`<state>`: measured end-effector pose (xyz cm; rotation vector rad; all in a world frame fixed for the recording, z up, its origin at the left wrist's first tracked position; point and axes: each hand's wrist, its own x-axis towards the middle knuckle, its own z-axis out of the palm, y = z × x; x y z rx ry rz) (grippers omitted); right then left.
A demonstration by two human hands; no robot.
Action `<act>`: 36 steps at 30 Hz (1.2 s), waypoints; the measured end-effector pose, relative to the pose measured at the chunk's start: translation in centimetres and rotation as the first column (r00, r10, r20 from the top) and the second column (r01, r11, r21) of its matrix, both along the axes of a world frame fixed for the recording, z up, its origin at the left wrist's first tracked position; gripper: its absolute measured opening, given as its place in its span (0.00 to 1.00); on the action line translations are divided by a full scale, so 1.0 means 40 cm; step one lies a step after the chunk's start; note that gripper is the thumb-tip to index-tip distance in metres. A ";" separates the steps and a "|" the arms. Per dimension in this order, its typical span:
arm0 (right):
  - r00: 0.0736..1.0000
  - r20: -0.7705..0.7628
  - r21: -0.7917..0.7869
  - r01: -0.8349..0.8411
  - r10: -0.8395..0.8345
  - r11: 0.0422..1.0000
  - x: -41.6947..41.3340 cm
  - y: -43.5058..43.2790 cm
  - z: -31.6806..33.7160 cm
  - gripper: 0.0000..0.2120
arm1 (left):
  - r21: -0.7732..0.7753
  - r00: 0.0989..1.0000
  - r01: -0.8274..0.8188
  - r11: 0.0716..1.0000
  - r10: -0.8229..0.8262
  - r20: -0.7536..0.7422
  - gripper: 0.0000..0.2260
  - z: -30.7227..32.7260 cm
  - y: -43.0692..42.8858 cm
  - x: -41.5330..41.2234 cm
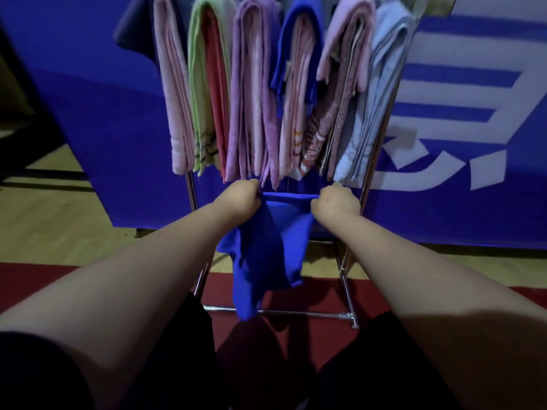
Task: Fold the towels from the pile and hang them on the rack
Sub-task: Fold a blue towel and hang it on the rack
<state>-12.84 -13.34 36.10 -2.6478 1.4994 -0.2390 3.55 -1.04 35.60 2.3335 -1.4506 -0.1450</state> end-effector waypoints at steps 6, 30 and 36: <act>0.958 0.259 0.193 0.075 -0.125 0.978 -0.095 -0.050 0.064 0.14 | -0.072 0.991 -0.136 0.988 0.137 0.007 0.10 0.053 0.059 0.054; 0.883 0.463 0.243 -0.202 0.070 0.949 -0.053 0.027 0.081 0.11 | 0.107 0.995 0.058 0.993 -0.066 0.071 0.12 0.099 0.057 -0.035; 0.859 0.513 0.143 -0.073 -0.011 0.987 -0.093 -0.002 0.086 0.06 | 0.177 0.995 -0.079 0.981 0.067 0.071 0.13 0.069 0.072 -0.020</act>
